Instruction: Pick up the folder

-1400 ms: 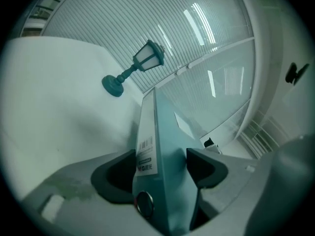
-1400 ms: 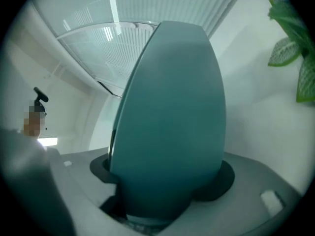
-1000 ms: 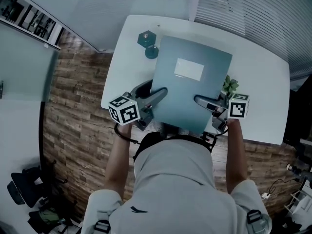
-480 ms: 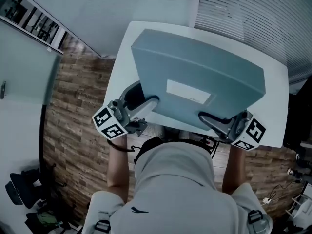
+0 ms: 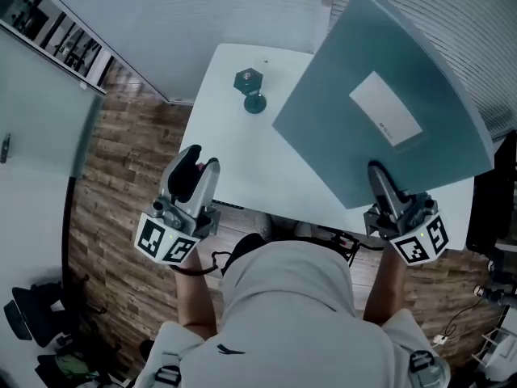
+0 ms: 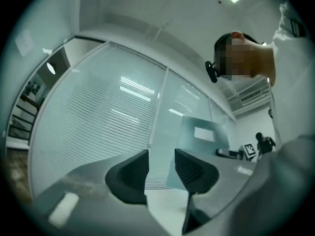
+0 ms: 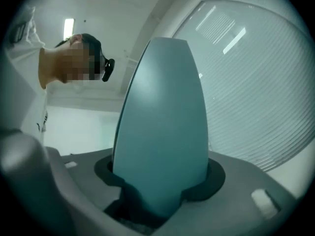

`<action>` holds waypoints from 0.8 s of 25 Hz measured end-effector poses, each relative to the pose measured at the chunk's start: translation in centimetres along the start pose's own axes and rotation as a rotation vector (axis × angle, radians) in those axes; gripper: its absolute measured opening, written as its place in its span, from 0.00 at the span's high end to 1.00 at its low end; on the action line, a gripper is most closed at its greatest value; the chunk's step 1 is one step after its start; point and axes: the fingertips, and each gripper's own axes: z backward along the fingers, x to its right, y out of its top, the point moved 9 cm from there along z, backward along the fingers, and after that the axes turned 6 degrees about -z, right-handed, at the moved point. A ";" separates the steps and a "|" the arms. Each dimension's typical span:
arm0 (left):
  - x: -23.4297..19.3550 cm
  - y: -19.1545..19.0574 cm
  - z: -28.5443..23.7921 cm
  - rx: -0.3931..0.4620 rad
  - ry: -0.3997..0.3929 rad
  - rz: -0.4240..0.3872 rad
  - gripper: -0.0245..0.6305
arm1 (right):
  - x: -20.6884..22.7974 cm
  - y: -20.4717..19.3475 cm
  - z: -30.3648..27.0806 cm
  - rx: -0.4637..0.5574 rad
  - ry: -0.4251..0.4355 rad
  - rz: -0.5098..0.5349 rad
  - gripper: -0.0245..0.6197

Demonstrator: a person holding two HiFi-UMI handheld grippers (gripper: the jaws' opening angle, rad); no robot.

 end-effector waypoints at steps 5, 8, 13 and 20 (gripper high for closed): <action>0.7 0.5 2.1 -0.084 0.206 -0.388 0.81 | 0.2 -0.7 1.8 -0.007 -0.164 0.148 0.51; 0.9 -0.1 2.0 -0.128 0.292 -0.550 0.88 | 0.2 -2.0 1.3 -0.048 -0.188 0.195 0.52; -0.4 -0.8 3.0 -0.125 0.400 -0.392 0.95 | 0.3 -2.8 0.7 -0.057 -0.187 0.167 0.51; -0.9 -1.6 4.3 -0.153 0.440 -0.314 0.95 | 0.5 -3.5 0.5 -0.108 -0.253 0.220 0.52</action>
